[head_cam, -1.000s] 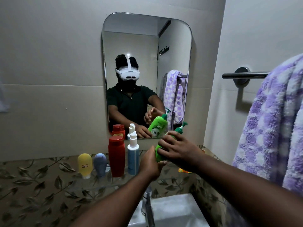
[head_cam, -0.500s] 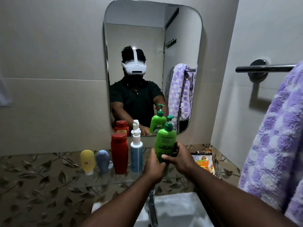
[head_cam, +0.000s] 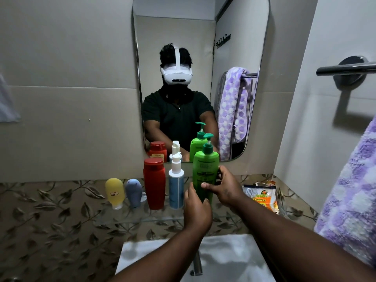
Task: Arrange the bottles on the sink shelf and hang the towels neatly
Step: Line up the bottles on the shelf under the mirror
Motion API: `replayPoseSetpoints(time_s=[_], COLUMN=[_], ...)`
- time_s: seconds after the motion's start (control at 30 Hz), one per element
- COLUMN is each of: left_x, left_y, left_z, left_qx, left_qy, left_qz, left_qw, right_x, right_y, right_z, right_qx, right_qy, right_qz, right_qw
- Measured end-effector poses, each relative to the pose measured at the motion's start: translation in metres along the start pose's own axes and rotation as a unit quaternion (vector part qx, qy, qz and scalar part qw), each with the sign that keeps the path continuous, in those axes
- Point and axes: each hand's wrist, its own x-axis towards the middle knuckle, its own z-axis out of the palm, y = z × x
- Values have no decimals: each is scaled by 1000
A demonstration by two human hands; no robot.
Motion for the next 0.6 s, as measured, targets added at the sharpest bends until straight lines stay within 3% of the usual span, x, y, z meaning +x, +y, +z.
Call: replayPoseSetpoints(time_s=[0.37, 0.6], left_x=[-8, -24], left_y=[-3, -7], left_z=[0, -2], left_qx=[31, 24], left_qy=[-23, -18], left_qz=[-9, -11], left_qw=[999, 999], right_x=[6, -2], right_y=[-2, 0], right_z=[7, 18], right_qx=[26, -37], right_qy=[-8, 8], right_qz=[9, 36], right_qw=[1000, 999])
